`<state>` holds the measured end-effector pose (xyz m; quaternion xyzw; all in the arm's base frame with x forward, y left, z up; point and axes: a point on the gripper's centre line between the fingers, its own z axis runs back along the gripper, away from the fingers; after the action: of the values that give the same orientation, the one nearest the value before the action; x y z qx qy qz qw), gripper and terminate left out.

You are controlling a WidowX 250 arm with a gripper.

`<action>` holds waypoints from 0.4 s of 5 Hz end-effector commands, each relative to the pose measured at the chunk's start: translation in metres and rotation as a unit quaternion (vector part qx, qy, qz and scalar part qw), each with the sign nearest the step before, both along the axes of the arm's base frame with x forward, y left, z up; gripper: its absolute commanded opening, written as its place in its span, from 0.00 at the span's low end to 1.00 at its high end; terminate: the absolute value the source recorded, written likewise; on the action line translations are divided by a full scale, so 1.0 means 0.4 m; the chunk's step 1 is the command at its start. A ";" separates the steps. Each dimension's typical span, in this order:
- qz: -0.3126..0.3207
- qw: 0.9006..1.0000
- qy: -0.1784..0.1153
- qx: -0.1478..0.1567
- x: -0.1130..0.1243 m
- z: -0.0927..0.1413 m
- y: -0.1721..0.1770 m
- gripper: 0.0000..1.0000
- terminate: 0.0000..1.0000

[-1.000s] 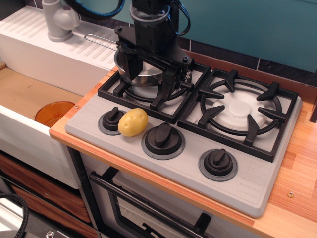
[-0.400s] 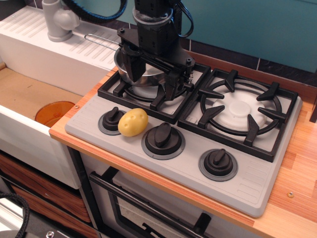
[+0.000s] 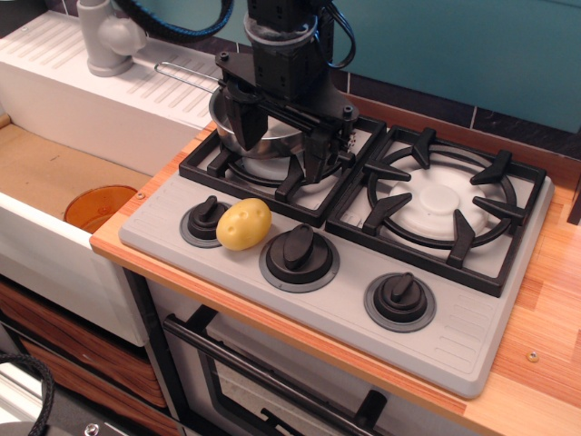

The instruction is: Put potato in pot or pan an put pot or pan on stove

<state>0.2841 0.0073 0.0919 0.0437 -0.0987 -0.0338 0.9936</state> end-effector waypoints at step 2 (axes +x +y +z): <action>-0.004 0.999 -0.036 -0.002 0.000 0.006 -0.011 1.00 0.00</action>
<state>0.2791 0.0036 0.0787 0.0413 -0.1077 -0.0338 0.9927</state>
